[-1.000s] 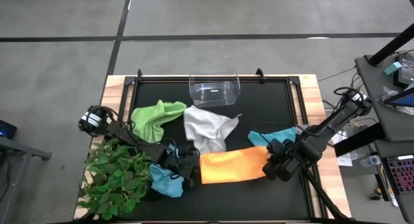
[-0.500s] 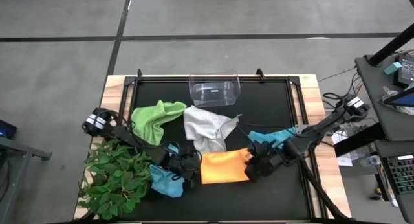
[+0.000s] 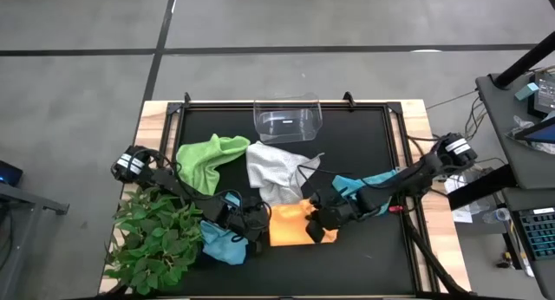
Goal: Fold microfiber towels
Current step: Fold the orange microfiber cloth
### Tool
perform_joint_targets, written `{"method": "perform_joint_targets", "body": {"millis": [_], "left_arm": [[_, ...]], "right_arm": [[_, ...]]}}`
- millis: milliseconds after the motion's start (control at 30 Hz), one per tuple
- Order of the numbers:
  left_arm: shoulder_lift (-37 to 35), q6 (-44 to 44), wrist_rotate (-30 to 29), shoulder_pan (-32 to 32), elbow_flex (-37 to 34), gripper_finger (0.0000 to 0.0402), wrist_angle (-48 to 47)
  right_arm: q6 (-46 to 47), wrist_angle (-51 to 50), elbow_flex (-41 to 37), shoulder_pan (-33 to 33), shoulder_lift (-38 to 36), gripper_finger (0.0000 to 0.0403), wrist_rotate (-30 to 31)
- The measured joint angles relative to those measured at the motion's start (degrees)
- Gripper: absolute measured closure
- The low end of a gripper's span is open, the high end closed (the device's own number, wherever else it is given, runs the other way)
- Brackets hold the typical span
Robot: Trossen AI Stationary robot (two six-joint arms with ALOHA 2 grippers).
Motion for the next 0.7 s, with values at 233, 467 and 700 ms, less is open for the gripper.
{"method": "perform_joint_targets", "body": {"millis": [233,467,700], "left_arm": [[0.0,0.02,-0.17,0.0,0.0,0.0402,0.39],[0.0,0.07,-0.24,0.0,0.0,0.0402,1.67],[0.0,0.07,-0.28,0.0,0.0,0.0402,1.64]], "right_arm": [[-5.15,3.68,2.36,-2.09,4.96,0.0392,0.0],[-9.63,3.77,6.73,-2.82,8.76,0.0336,-0.01],[-16.45,3.39,12.17,-3.07,12.83,0.0273,-0.2]]}}
